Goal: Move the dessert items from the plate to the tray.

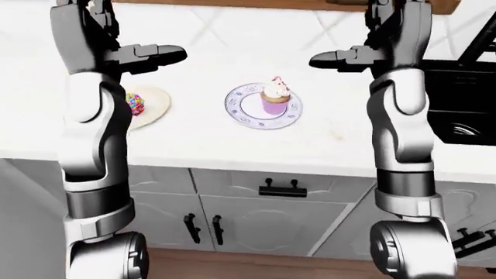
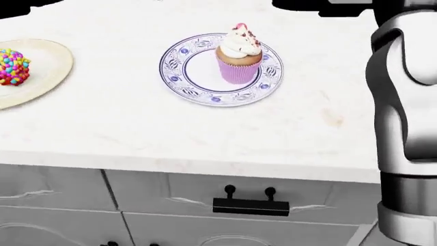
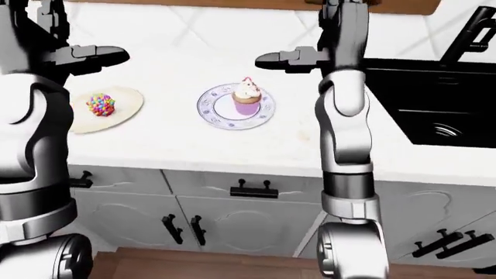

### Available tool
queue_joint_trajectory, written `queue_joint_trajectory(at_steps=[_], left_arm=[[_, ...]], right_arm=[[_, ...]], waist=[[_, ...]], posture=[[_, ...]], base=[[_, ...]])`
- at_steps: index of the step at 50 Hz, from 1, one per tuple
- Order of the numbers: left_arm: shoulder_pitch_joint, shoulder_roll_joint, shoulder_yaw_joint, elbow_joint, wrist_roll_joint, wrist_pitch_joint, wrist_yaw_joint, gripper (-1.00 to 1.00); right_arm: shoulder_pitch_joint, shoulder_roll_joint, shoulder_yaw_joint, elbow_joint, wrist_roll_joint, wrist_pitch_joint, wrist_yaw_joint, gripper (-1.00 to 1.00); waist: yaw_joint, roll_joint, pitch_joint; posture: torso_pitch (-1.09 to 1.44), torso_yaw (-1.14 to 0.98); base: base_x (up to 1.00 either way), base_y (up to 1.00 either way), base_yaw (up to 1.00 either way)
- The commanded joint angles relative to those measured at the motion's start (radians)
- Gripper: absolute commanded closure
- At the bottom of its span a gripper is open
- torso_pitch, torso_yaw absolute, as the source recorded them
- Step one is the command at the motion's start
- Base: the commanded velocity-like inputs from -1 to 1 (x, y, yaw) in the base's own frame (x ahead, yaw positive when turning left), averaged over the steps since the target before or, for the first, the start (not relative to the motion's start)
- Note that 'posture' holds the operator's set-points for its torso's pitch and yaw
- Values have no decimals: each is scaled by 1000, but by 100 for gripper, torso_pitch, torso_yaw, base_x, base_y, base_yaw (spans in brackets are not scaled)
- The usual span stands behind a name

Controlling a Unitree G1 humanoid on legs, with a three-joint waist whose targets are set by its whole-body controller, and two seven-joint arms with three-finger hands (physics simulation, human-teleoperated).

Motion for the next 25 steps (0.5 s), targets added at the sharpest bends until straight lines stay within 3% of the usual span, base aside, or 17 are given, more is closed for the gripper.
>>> queue_joint_trajectory(at_steps=[1, 2, 3, 4, 6, 7, 8, 9, 10, 11, 13, 15, 22, 25], left_arm=[[-41, 8, -5, -35, -1, -32, -8, -100], [-41, 8, -5, -34, -1, -34, -8, -100], [-41, 9, -5, -33, 0, -35, -8, -100], [-40, 8, -6, -34, 0, -35, -8, -100], [-41, 8, -4, -35, -2, -33, -7, -100], [-40, 8, -5, -34, -2, -34, -8, -100], [-39, 7, -8, -30, 2, -38, -9, -100], [-40, 7, -7, -31, 0, -35, -10, -100], [-41, 9, -5, -33, -1, -31, -9, -100], [-41, 10, -5, -34, -1, -30, -10, -100], [-39, 9, -5, -36, -1, -30, -11, -100], [-39, 9, -5, -35, -2, -31, -11, -100], [-29, 8, -3, -49, -7, -24, -12, -100], [-28, 8, -3, -50, -7, -24, -13, -100]], right_arm=[[-23, -12, -15, -11, -2, -5, -4, -100], [-22, -11, -16, -12, 1, -3, -3, -100], [-22, -11, -16, -13, 0, -4, -4, -100], [-22, -10, -18, -15, 4, -1, -5, -100], [-24, -9, -12, -4, -7, -9, -7, -100], [-27, -8, -16, 1, -5, -7, -11, -100], [-28, -9, -20, 2, 1, -4, -14, -100], [-32, -10, -22, 6, 5, 4, -20, -100], [-30, -11, -15, 11, -6, -3, -22, -100], [-28, -10, -13, 9, -7, 1, -22, -100], [-28, -12, -15, 9, -8, 4, -23, -100], [-27, -10, -10, 16, -19, -1, -22, -100], [-31, -8, -12, 21, -24, 6, -24, -100], [-31, -7, -11, 23, -24, 6, -22, -100]], waist=[[-6, 2, -33], [-5, -29, -50], [-16, -21, -49], [-17, -28, -40], [-20, -38, -57], [-24, -7, -57], [-26, 22, -38], [-34, 68, -28], [-10, 118, -33], [-28, 71, -6], [-11, 53, -17], [-14, 35, -13], [-6, 5, -6], [7, -45, -24]], posture=[[0, 0], [0, 0], [0, 0], [0, 0], [0, 0], [0, 0], [0, 0], [0, 0], [0, 0], [0, 0], [0, 0], [0, 0], [0, 0], [0, 0]], base=[[0, 73, 0], [0, 72, 0], [0, 73, 0], [0, 73, 0], [0, 50, 0], [0, 0, 0], [0, 0, 0], [0, 0, 0], [0, 0, 0], [0, 0, 0], [0, 0, 0], [0, 0, 0], [0, 0, 0], [0, 0, 0]])
